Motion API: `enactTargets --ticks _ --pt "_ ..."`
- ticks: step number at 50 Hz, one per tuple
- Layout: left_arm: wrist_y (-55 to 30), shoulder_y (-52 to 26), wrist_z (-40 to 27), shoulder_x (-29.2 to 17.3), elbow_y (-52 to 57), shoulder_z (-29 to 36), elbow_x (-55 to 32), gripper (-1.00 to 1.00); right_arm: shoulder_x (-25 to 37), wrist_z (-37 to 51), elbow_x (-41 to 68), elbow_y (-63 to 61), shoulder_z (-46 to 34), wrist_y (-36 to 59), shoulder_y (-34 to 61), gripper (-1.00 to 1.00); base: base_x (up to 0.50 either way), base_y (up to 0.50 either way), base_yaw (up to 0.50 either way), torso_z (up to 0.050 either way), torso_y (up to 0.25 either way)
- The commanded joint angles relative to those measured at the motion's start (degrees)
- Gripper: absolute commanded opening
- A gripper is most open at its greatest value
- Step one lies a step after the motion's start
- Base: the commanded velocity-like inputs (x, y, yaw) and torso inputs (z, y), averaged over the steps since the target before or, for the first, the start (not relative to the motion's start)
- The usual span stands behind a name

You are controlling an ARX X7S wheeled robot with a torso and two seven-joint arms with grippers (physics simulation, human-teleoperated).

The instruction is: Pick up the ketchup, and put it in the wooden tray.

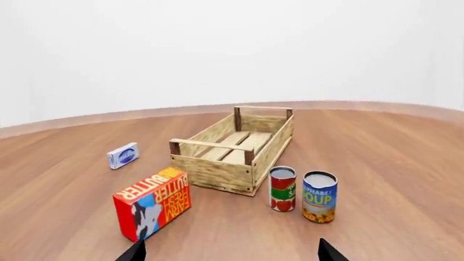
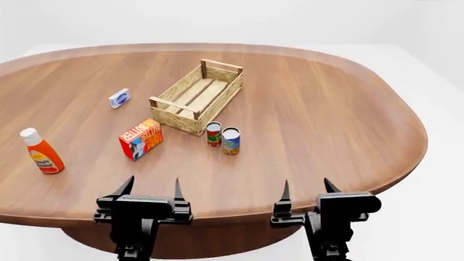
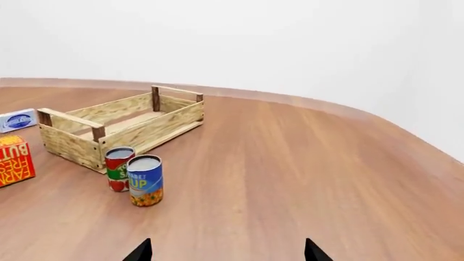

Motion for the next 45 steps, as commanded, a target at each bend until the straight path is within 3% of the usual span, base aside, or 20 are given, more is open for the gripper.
enactTargets --ticks 1,26,37,45 --pt "-3.67 -2.91 -0.03 -1.02 2.40 1.71 0.45 1.00 2.08 -0.07 0.24 -3.71 -0.54 5.18 2.73 1.00 0.45 0.00 0.00 0.000 0.000" --pt "-3.68 -3.26 -0.78 -1.66 2.65 3.03 -0.28 1.00 3.05 0.76 1.48 -4.81 -0.41 4.93 2.31 1.00 0.46 0.00 0.00 0.000 0.000" --pt "-3.69 -3.33 -1.09 -1.99 2.82 3.24 -0.85 1.00 3.80 0.74 1.82 -6.88 -0.89 5.73 2.39 1.00 0.00 0.00 0.03 0.000 0.000" --pt "-3.40 -3.24 -1.44 -2.20 2.74 3.14 -1.33 1.00 4.01 1.10 2.03 -7.40 -1.00 6.20 2.69 1.00 0.00 0.00 0.50 0.000 0.000"
